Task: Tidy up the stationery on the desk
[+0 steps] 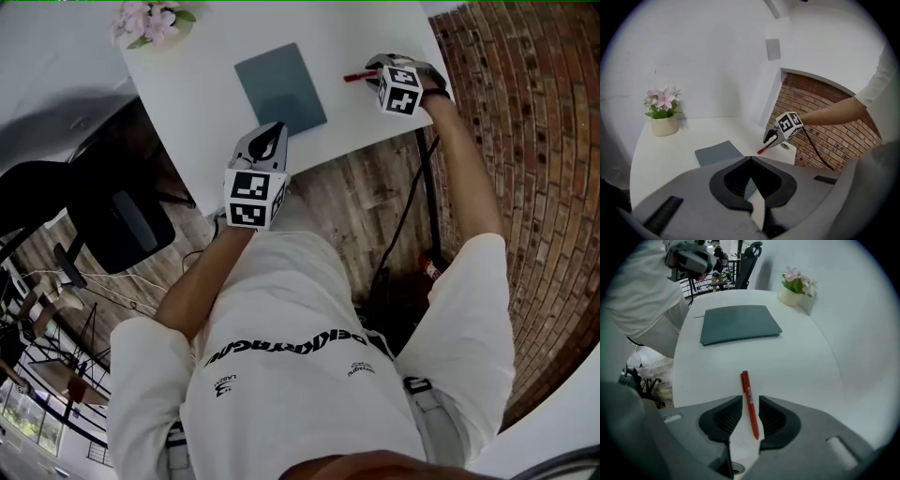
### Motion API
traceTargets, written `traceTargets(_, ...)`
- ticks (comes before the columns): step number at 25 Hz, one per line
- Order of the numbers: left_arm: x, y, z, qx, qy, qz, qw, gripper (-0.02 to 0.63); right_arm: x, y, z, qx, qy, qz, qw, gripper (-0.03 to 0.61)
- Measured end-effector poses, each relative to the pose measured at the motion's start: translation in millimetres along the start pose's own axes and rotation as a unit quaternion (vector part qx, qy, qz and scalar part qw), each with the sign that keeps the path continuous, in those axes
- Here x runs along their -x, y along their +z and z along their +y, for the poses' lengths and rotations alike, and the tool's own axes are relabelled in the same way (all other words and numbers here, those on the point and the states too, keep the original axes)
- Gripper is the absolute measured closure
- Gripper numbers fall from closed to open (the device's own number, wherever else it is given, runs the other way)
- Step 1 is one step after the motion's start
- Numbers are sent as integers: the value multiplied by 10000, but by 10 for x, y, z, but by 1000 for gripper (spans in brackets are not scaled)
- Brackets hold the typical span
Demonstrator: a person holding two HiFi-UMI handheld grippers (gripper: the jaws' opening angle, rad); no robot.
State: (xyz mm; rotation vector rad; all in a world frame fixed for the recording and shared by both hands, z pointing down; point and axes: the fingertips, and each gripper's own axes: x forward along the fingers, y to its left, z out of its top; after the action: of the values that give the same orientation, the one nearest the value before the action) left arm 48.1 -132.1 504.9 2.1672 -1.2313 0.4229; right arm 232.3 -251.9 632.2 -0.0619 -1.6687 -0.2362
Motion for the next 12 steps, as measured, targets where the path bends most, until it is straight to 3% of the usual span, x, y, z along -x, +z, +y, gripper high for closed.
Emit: traceTargets(12,52,-107,-30,67,62,-3,10000,617,-219,-72,29,538,743,246,9955,482)
